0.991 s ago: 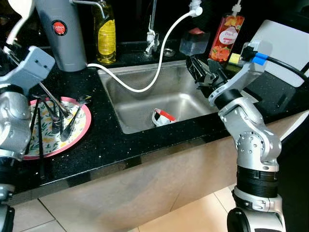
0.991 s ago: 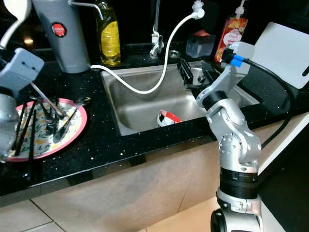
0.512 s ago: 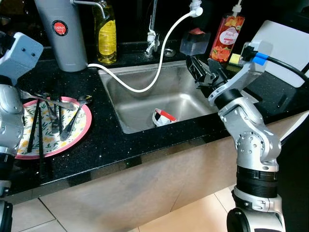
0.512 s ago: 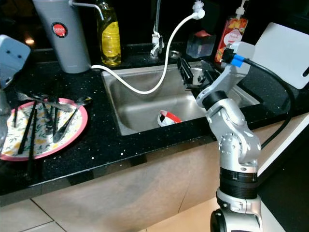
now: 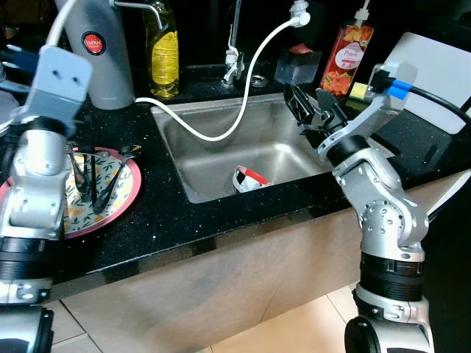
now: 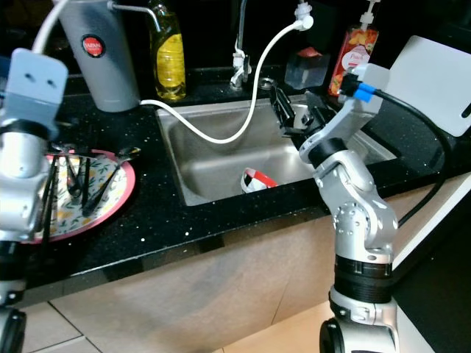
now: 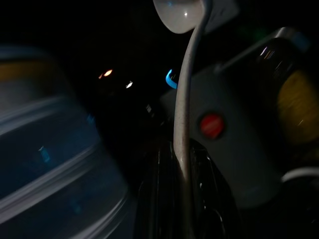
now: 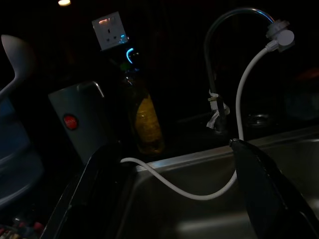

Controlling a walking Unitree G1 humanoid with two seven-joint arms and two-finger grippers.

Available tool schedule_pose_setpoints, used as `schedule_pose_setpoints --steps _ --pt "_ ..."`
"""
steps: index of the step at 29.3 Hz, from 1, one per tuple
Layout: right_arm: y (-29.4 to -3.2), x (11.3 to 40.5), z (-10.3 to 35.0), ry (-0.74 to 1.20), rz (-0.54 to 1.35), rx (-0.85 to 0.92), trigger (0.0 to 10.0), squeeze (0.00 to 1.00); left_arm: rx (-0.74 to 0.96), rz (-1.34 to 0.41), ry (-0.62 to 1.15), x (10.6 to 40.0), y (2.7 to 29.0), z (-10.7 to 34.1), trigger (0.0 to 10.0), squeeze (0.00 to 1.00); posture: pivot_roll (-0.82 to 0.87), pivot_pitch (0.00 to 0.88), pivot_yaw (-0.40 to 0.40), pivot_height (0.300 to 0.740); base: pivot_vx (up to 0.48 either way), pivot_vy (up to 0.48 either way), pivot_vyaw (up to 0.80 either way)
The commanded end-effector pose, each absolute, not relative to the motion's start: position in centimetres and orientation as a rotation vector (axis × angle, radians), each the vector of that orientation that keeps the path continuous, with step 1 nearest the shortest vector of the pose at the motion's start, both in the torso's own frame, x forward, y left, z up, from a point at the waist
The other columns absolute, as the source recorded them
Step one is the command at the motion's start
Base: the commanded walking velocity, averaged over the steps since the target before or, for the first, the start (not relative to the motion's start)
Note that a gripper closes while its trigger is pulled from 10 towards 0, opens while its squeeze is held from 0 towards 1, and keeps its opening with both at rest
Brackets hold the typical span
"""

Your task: Kitchen organization

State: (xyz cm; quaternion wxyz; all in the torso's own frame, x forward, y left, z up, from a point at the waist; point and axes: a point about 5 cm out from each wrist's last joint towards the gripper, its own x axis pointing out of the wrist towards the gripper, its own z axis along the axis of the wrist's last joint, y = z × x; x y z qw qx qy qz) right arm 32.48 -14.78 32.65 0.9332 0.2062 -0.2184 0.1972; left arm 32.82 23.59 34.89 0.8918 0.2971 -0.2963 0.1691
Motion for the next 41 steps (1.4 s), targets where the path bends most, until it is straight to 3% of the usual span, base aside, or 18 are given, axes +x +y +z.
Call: schedule_pose_setpoints --steps 1,3,6,9,10,13,17,25,39,40,41 --pt "-14.9 31.9 33.2 -0.478 0.463 0.488 10.0 0.00 0.578 0.193 -0.685 32.5 20.6 35.5 10.0 0.00 -0.09 0.083 -0.062 0.740 0.000 0.000 0.00" --pt "-14.6 31.5 33.3 -0.477 0.521 0.525 10.0 0.00 0.550 0.018 -0.725 32.0 17.6 35.4 10.0 0.00 -0.09 0.083 -0.062 0.740 0.000 0.000 0.00" --pt "-14.5 31.5 33.2 -0.465 0.541 0.543 10.0 0.00 0.525 -0.054 -0.733 31.9 16.4 35.4 10.0 0.00 -0.09 0.083 -0.063 0.740 0.000 0.000 0.00" --pt "-13.5 31.7 31.9 -0.382 0.594 0.640 10.0 0.00 0.269 -0.451 -0.637 31.1 12.0 33.5 10.0 0.00 -0.10 0.082 -0.063 0.740 0.000 0.000 0.00" --pt "-13.5 31.7 31.9 -0.382 0.594 0.640 10.0 0.00 0.269 -0.451 -0.637 31.1 12.0 33.5 10.0 0.00 -0.10 0.082 -0.063 0.740 0.000 0.000 0.00" --pt "-11.8 31.2 31.2 -0.319 0.728 0.806 10.0 0.00 0.036 -0.662 -0.568 30.1 10.0 32.1 10.0 0.00 -0.10 0.083 -0.061 0.740 0.000 0.000 0.00" --pt "-11.1 30.6 31.4 -0.315 0.798 0.872 10.0 0.00 -0.079 -0.737 -0.541 29.7 9.8 32.0 10.0 0.00 -0.11 0.085 -0.062 0.740 0.000 0.000 0.00" --pt "-10.8 30.6 31.8 -0.320 0.827 0.912 10.0 0.00 -0.126 -0.801 -0.502 29.3 9.8 31.7 10.0 0.00 -0.10 0.085 -0.064 0.740 0.000 0.000 0.00" --pt "-11.9 30.7 32.8 -0.375 0.794 0.855 10.0 0.00 -0.023 -0.898 -0.370 28.3 9.6 29.5 10.0 0.00 -0.10 0.086 -0.069 0.740 0.000 0.000 0.00" --pt "-12.0 30.8 32.8 -0.376 0.783 0.850 8.6 0.00 -0.020 -0.890 -0.367 28.3 9.8 29.5 10.0 0.00 -0.10 0.086 -0.069 0.740 0.000 0.000 0.00" --pt "-12.0 30.8 32.8 -0.376 0.783 0.850 8.6 0.00 -0.020 -0.890 -0.367 28.3 9.8 29.5 10.0 0.00 -0.10 0.086 -0.069 0.740 0.000 0.000 0.00"
